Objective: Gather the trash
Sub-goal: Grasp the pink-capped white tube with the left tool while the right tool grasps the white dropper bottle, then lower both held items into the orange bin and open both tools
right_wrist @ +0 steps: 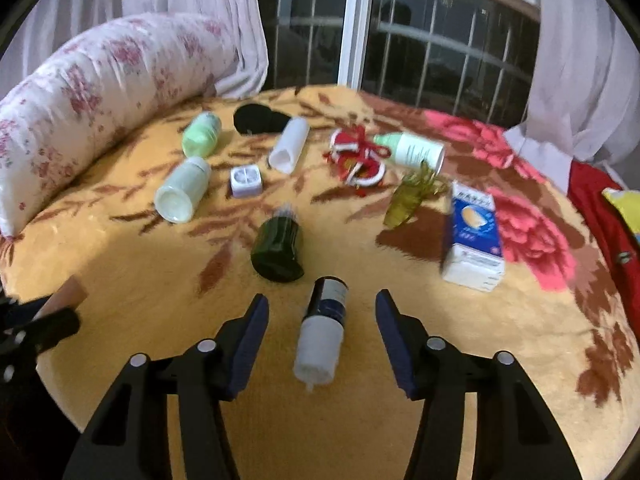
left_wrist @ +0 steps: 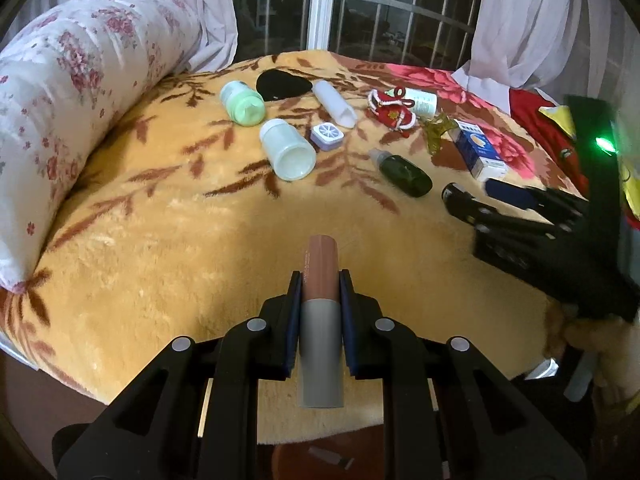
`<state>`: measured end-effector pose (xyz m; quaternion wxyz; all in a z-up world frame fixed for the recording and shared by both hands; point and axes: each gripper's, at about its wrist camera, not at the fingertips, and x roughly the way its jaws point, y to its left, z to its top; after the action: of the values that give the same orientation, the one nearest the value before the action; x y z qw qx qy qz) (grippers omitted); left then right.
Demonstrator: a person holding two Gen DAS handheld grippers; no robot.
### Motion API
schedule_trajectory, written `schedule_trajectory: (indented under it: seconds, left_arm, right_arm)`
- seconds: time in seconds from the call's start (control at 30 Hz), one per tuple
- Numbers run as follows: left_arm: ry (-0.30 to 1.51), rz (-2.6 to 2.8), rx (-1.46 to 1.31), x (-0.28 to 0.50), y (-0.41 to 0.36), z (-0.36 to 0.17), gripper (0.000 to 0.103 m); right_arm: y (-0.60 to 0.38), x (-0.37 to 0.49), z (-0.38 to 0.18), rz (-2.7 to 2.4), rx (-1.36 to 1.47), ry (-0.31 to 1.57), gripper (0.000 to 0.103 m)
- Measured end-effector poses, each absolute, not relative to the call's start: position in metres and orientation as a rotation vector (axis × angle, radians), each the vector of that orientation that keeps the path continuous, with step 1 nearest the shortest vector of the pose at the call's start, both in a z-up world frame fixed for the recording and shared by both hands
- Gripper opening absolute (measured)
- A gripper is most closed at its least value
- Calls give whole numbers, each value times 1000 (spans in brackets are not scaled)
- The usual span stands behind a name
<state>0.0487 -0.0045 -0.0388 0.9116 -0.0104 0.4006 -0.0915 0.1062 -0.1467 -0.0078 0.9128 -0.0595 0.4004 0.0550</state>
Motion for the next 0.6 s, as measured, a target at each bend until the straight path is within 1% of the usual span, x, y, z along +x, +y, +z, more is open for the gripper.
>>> schedule_trajectory:
  seconds: [0.03,0.1,0.13,0.17,0.2,0.3,0.47,0.6]
  left_arm:
    - [823,-190,-21,47,-4,-39,17]
    - [823,-192,-21,47,-4,-39,17]
    - [820,-194,-18,45,-5,-39,17]
    - [819,-195,-17,44,-5,-39,17]
    - [818,-198,-16,43,-5,-39,17]
    - [814,-208,-8,39,-8,-38,17]
    - [814,-235,-2,28,-10,-38,17]
    - [810,-263,9,12,-13,-35,17]
  right_arm:
    - [-147,111,-11,106,-119,854,53]
    - [-150,119,-16,101,-94,900,48]
    - [-153,122,-18,104,-74,923,40]
    - [-155,124,-21,111,-54,947,25]
    - [-157,126,-24,129,-28,970,24]
    - [-159,121,-20,140,-20,946,23]
    - [-157,97,-5,162,-29,872,23]
    - [-153,61,17,202,-35,809,23]
